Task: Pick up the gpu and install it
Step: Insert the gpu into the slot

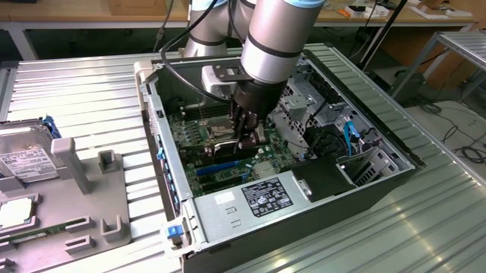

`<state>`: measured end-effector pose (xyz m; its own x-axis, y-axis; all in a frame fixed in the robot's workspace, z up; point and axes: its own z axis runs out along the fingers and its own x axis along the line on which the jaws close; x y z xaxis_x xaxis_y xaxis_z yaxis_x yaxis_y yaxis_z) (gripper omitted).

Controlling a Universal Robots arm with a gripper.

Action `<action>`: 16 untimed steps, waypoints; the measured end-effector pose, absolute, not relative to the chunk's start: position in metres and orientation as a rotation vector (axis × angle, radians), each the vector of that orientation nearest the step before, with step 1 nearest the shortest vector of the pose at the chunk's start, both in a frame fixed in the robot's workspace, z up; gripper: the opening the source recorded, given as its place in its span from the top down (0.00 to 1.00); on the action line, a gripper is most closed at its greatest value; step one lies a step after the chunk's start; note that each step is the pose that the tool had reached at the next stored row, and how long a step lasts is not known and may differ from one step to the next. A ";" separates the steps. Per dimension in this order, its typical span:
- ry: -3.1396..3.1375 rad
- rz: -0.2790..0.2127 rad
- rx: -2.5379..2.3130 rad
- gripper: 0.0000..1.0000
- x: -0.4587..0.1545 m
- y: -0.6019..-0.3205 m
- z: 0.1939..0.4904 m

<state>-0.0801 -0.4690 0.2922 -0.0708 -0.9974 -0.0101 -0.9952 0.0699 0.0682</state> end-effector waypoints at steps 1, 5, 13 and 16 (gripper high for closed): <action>-2.269 -0.088 2.114 0.73 -0.080 -0.469 0.292; -2.269 -0.088 2.115 0.73 -0.081 -0.469 0.290; -2.271 -0.085 2.116 0.73 -0.081 -0.469 0.281; -2.271 -0.086 2.116 0.73 -0.082 -0.469 0.281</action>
